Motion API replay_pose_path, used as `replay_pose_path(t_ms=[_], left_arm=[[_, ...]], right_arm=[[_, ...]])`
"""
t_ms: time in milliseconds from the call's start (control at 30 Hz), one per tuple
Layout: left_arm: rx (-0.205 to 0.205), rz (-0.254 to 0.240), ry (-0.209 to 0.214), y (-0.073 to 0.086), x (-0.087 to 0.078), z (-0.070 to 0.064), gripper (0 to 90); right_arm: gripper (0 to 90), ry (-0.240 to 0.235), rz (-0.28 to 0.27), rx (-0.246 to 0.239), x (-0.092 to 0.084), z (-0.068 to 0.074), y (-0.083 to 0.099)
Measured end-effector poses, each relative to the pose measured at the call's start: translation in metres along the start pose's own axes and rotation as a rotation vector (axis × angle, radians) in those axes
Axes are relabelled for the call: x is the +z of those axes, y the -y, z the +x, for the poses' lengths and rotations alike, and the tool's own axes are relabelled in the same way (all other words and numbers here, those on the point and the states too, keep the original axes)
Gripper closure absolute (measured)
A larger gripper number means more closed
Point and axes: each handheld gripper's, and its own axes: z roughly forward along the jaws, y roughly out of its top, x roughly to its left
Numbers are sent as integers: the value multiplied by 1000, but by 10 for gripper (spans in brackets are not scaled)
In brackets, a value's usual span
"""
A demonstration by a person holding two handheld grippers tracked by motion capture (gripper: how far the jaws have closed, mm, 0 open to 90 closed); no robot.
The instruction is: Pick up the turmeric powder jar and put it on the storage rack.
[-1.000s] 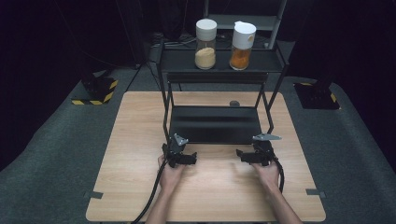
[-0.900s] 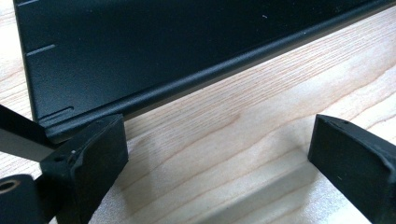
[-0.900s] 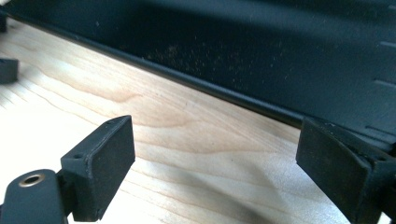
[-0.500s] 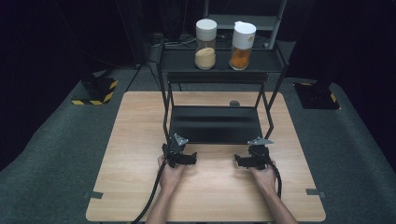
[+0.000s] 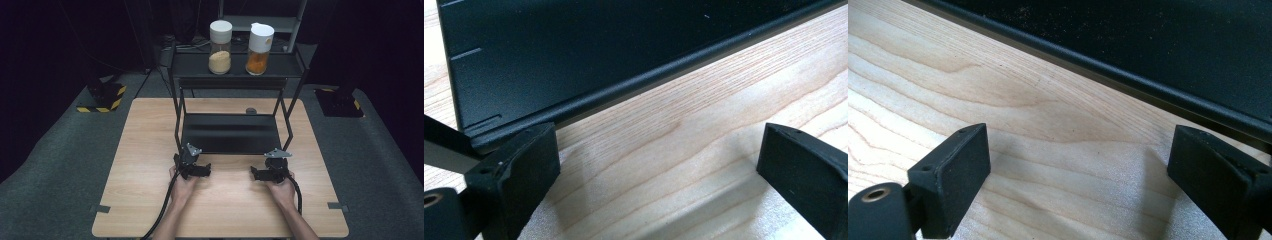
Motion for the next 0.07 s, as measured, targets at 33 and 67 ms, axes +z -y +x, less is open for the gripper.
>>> replay_pose_path(t_ms=[33, 67], left_arm=[[-1, 1, -1, 0, 0, 0, 28], [-2, 2, 1, -1, 1, 0, 28]], right_arm=[[84, -3, 1, -2, 0, -1, 0], [84, -3, 1, -2, 0, -1, 0]])
